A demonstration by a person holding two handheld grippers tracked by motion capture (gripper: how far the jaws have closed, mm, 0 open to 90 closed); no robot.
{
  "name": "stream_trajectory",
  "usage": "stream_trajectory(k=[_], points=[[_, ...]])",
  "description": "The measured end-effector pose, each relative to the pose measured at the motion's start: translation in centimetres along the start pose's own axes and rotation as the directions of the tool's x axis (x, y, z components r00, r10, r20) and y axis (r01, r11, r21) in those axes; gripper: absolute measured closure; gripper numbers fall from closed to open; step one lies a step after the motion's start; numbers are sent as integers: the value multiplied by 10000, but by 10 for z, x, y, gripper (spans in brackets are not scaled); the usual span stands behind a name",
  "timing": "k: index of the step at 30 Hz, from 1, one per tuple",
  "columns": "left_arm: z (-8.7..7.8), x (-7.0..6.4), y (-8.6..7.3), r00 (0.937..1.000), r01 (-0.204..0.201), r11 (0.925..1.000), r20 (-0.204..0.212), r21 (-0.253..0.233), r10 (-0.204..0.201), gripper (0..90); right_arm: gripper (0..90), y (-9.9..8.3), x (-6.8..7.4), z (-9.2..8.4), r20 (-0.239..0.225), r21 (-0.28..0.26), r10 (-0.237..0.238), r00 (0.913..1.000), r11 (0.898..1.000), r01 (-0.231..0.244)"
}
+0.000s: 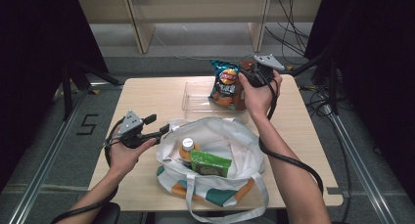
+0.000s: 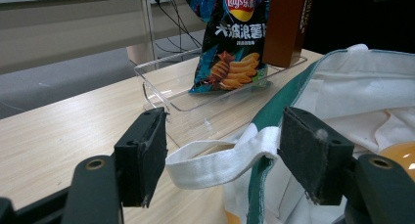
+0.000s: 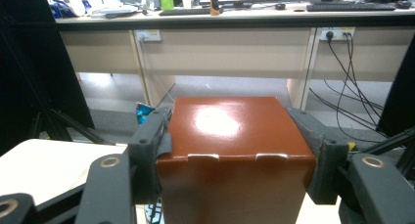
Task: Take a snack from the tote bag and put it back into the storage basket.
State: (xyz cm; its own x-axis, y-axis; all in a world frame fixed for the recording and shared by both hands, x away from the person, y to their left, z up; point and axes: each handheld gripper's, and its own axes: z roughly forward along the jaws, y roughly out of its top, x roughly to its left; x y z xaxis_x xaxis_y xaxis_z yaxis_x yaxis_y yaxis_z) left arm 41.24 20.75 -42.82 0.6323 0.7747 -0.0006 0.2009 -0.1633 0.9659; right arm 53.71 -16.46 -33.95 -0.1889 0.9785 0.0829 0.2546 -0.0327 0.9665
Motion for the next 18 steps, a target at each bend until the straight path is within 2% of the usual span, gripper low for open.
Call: stream_trajectory(k=[2, 3, 6, 8, 10, 12, 15, 16, 18], points=[[0, 0, 0, 10000, 17, 10000, 0, 8, -17, 338, 397, -1, -1, 0, 11, 60, -139, 9999, 9999, 139], [0, 0, 0, 10000, 13, 10000, -2, 7, -13, 338, 396, -1, 0, 0, 30, 78, -20, 10000, 10000, 20], [0, 0, 0, 10000, -1, 10000, -10, -21, 1, 338, 396, -3, 1, 0, 152, 157, -60, 9999, 9999, 58], [0, 1, 0, 10000, 1, 10000, -6, -13, -1, 338, 395, -5, -1, 2, 128, 147, -336, 9994, 9993, 334], [0, 1, 0, 10000, -15, 10000, -4, 10, 15, 337, 395, -7, 1, 2, 199, 260, -55, 9998, 9996, 49], [0, 0, 0, 10000, 1, 10000, 5, 19, -1, 338, 394, -9, 0, 3, 191, 487, -111, 9998, 9988, 101], [0, 1, 0, 10000, 3, 10000, -4, -15, -3, 338, 394, -13, -2, 5, 170, 555, -238, 9996, 9982, 228], [0, 1, 0, 10000, -11, 10000, -10, -21, 11, 338, 394, -13, -1, 5, 189, 626, -66, 9998, 9980, 54], [0, 1, 0, 10000, -35, 10000, -11, -9, 35, 338, 393, -13, -1, 5, 163, 639, -118, 9998, 9979, 107]])
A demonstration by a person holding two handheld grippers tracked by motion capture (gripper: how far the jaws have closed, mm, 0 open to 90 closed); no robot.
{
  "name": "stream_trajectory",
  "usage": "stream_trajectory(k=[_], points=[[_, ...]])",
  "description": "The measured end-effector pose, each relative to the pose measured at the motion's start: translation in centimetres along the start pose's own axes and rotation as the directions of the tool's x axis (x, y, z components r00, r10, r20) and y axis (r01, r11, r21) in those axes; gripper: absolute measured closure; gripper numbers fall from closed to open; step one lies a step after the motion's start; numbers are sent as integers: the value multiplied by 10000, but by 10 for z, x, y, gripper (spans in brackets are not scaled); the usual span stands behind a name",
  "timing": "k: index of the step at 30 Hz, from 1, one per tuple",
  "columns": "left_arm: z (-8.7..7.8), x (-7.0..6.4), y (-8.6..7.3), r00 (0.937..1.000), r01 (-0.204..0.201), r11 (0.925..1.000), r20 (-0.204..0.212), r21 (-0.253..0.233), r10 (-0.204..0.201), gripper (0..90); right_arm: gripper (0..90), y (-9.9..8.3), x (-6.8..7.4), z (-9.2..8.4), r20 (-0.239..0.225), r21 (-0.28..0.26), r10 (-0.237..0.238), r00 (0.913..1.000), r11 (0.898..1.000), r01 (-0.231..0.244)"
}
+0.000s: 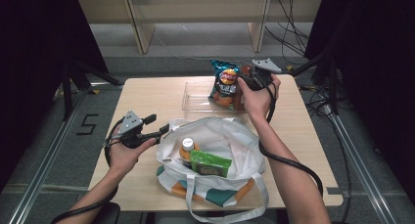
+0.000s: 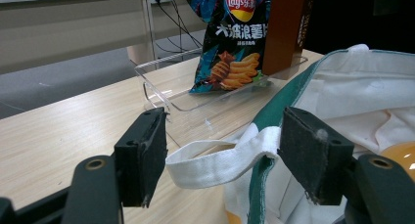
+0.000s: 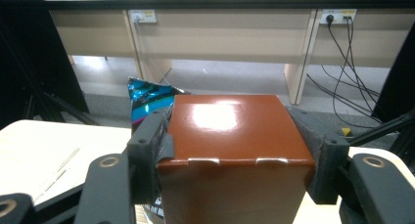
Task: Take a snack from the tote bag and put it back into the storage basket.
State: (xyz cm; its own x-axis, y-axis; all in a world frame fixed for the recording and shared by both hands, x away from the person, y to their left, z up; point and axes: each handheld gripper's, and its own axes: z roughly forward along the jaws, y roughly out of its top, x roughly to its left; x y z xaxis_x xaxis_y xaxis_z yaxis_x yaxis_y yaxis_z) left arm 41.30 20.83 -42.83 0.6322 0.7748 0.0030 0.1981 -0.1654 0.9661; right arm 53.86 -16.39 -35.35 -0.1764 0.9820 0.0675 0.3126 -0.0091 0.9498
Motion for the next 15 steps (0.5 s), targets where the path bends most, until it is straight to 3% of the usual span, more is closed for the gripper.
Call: stream_trajectory(k=[4, 6, 15], points=[[0, -1, 0, 10000, 59, 10000, 10, 23, -59, 337, 392, -2, -2, 1, -135, 78, -281, 9995, 9996, 282], [0, -1, 0, 10000, 37, 10000, 7, 3, -37, 338, 392, -3, -2, 1, -109, 215, -87, 9999, 9997, 89], [0, 0, 0, 10000, 29, 10000, 11, 32, -30, 338, 391, -9, -3, 5, -186, 519, -221, 9996, 9984, 230]])
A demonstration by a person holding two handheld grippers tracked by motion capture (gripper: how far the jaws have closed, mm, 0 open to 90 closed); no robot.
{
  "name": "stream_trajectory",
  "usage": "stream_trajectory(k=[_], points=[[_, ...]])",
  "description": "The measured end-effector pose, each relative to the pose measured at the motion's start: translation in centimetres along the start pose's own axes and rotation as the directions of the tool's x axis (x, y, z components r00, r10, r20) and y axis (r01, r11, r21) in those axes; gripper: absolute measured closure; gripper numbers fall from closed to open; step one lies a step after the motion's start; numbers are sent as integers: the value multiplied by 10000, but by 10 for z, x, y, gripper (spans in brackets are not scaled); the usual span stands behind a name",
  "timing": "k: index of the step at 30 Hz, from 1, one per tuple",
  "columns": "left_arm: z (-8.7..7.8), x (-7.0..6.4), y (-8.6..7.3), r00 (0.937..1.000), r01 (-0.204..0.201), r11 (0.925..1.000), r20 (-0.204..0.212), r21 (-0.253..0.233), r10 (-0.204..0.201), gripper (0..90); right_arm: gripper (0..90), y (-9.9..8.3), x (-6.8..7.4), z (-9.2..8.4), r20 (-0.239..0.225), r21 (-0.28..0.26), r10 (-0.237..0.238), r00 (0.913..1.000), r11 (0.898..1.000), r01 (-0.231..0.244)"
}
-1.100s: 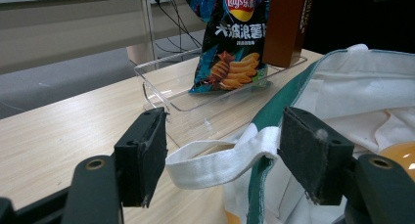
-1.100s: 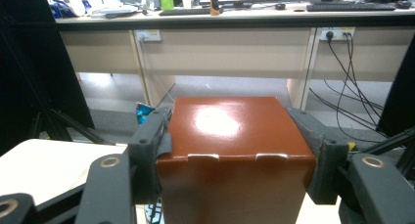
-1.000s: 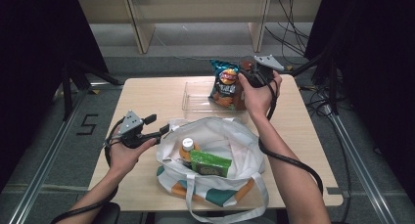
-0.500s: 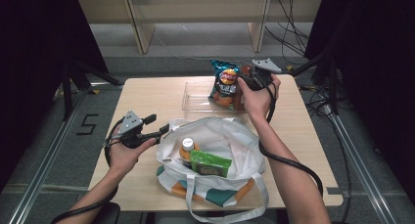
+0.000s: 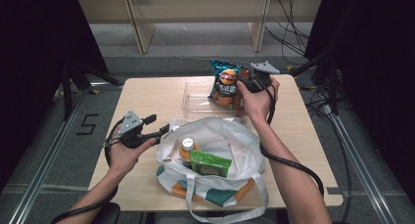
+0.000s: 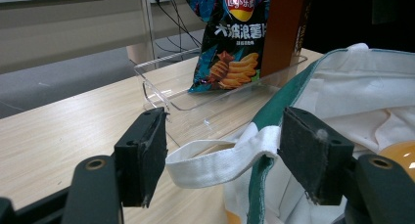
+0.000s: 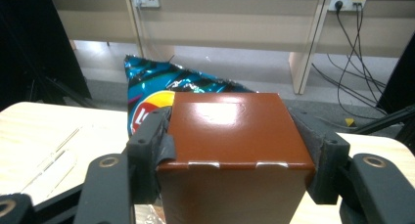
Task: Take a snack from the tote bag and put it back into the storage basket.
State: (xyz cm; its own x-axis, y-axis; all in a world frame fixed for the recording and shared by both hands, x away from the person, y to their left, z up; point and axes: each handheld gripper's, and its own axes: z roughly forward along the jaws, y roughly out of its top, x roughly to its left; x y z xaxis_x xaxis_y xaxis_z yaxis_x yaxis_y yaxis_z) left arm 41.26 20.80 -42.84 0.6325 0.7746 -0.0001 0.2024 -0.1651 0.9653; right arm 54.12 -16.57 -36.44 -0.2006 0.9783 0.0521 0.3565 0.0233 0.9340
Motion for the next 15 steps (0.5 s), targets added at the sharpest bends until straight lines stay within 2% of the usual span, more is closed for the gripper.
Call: stream_trajectory(k=[3, 4, 7, 8, 12, 13, 15], points=[[0, 0, 0, 10000, 9, 10000, -2, -26, -9, 337, 391, -2, -1, 1, -13, 35, -135, 9999, 9999, 135], [0, 0, 0, 10000, -13, 10000, -2, -18, 13, 338, 391, -3, 0, 0, -62, 118, 26, 10000, 9999, -25], [0, -1, 0, 10000, 1, 10000, 21, 11, -1, 338, 391, -5, -1, 2, -117, 115, -212, 9997, 9997, 214], [0, -1, 0, 10000, 12, 10000, 20, 11, -12, 338, 391, -5, 0, 1, -92, 173, -53, 9999, 9998, 55], [0, 0, 0, 10000, 1, 10000, 4, 2, -1, 338, 390, -6, 0, 2, -112, 256, -146, 9998, 9996, 149], [-1, 15, 6, 9732, -2287, 9733, -221, 178, 2291, 337, 390, -7, 0, 3, -74, 174, -196, 9998, 9997, 197], [-1, 14, 6, 9744, -2246, 9743, -70, 162, 2247, 337, 390, -8, 1, 2, -59, 292, -64, 10000, 9996, 65]])
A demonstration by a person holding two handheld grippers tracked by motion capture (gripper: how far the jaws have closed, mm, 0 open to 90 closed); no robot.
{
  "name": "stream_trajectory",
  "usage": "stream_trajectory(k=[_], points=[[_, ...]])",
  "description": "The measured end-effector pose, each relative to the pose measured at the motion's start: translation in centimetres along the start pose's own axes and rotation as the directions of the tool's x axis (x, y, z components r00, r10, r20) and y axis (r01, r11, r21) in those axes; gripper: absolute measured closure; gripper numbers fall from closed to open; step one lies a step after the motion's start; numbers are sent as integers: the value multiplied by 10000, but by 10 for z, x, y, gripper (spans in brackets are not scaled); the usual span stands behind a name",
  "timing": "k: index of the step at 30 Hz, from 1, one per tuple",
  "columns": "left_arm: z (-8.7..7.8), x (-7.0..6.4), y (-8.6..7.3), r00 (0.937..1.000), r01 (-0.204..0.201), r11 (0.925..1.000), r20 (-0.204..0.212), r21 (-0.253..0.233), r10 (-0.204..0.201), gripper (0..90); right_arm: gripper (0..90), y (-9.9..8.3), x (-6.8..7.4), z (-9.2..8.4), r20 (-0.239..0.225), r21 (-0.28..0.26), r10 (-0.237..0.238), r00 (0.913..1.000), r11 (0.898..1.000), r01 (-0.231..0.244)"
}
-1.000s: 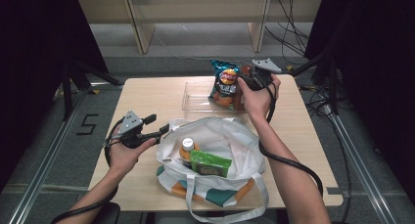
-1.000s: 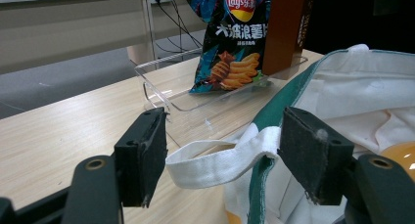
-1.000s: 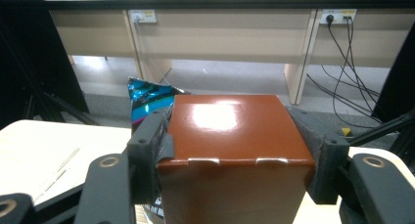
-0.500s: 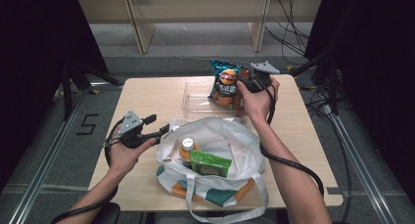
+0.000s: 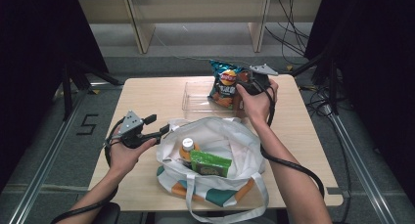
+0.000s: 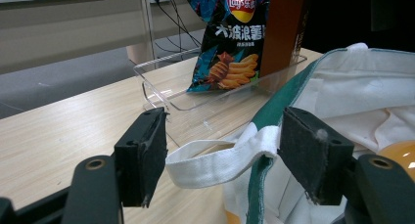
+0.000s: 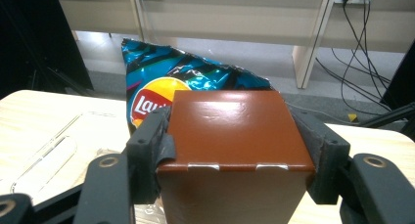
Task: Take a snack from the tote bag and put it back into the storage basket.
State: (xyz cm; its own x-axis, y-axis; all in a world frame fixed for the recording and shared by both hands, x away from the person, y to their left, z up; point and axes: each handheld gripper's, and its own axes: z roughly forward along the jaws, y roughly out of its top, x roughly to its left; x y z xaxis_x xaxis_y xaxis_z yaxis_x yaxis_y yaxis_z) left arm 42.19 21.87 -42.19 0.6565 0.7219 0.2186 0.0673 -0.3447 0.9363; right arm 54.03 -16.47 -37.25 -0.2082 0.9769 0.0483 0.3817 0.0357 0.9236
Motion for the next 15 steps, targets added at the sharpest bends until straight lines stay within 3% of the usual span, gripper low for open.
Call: stream_trajectory(k=[4, 6, 8, 11, 15], points=[[0, 0, 0, 9999, 41, 10000, 102, 2, -41, 338, 390, -1, -1, 1, -80, 83, -54, 10000, 10000, 55], [0, 0, 0, 10000, -9, 10000, -38, -2, 9, 338, 390, -2, -3, 3, -86, 54, -483, 9988, 9988, 484], [0, 0, 0, 10000, -29, 10000, -89, 10, 29, 337, 389, -4, 0, 3, -4, 224, -33, 10000, 9997, 33], [0, 0, 0, 10000, -15, 10000, -47, 5, 15, 338, 386, -8, 0, 5, -40, 353, -149, 9999, 9993, 150], [0, 0, 0, 10000, -22, 10000, -48, 21, 22, 338, 379, -10, 0, 5, -105, 362, 30, 9999, 9993, -27]])
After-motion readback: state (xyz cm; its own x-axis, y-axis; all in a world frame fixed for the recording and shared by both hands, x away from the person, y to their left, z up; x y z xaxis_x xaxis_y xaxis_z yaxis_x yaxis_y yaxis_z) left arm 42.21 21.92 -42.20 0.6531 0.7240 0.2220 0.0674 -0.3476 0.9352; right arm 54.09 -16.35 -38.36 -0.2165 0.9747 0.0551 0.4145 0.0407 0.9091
